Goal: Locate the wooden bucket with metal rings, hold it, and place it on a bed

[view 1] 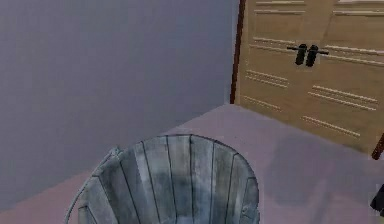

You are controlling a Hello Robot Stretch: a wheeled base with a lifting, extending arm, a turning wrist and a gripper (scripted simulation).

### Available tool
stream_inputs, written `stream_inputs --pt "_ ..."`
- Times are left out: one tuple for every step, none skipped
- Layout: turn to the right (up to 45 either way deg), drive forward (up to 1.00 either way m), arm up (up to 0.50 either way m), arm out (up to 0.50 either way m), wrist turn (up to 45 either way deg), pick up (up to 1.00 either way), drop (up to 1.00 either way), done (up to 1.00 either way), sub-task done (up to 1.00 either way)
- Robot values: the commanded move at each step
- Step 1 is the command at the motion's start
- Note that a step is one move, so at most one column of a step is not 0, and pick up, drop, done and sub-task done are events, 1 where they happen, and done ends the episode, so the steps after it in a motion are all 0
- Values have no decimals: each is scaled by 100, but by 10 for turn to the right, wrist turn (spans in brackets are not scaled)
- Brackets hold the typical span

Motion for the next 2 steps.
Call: stream_inputs --pt "0 45 0 0 0 0 0 0 0" --pt "420 0 0 0 0 0 0 0 0"
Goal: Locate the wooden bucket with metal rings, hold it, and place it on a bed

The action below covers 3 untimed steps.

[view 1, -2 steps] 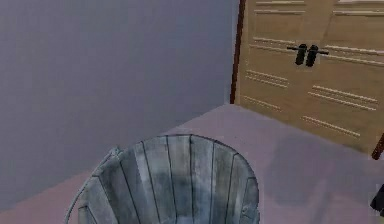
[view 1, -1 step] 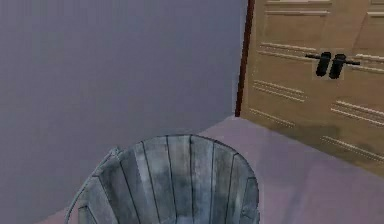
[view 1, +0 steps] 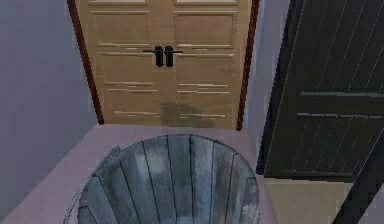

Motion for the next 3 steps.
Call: stream_inputs --pt "0 45 0 0 0 0 0 0 0" --pt "0 45 0 0 0 0 0 0 0" --pt "450 0 0 0 0 0 0 0 0"
